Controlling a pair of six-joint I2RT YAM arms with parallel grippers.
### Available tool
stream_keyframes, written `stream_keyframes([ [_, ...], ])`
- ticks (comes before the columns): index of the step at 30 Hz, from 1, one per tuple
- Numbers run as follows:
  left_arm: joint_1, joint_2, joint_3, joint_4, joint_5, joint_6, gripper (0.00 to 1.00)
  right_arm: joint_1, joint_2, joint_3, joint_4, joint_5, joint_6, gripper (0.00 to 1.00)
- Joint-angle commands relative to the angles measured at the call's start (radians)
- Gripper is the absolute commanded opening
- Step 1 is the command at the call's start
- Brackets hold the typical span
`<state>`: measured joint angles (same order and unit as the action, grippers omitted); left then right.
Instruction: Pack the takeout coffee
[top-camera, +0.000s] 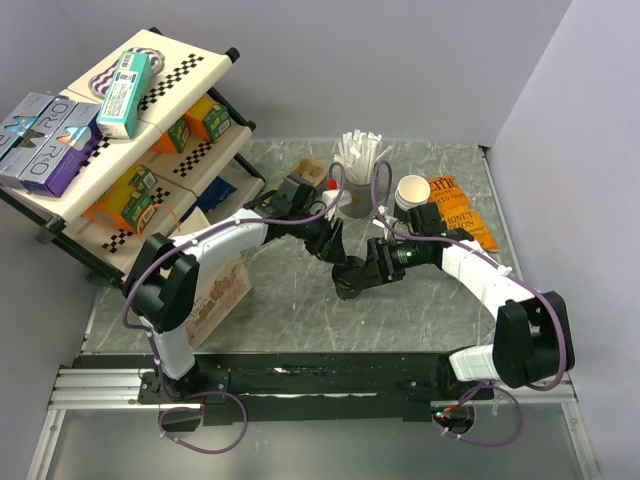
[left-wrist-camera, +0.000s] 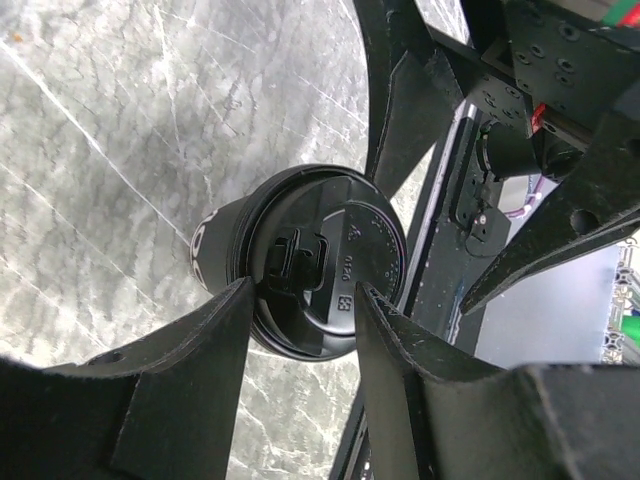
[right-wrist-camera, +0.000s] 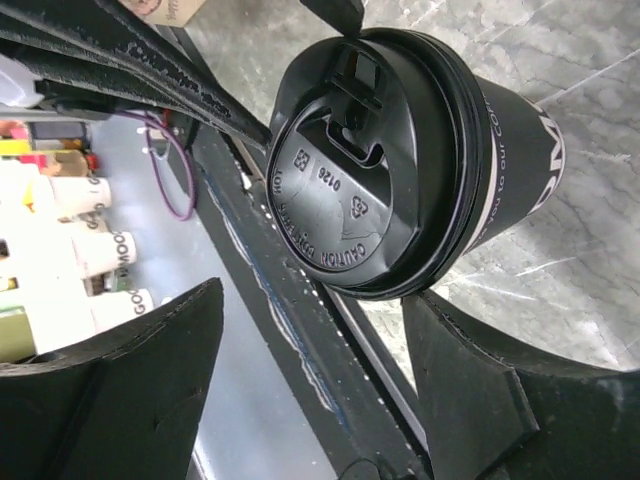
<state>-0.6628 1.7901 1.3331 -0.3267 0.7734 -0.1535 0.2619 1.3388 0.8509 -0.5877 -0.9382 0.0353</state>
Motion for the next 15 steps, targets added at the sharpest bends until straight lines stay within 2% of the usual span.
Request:
stream_keyframes([
  [1, -0.011, 0.012, 0.043, 0.000, 0.029, 0.016, 0.50, -0.018, 0.037, 0.050, 0.026, -0.059, 0.044, 0.76],
  [8, -0.017, 0.015, 0.037, 0.006, 0.026, 0.008, 0.50, -0.027, 0.088, 0.073, 0.029, -0.054, 0.060, 0.72],
  [15, -0.021, 0.023, 0.029, 0.011, 0.012, 0.009, 0.50, -0.067, 0.114, 0.063, 0.040, -0.039, 0.084, 0.61],
])
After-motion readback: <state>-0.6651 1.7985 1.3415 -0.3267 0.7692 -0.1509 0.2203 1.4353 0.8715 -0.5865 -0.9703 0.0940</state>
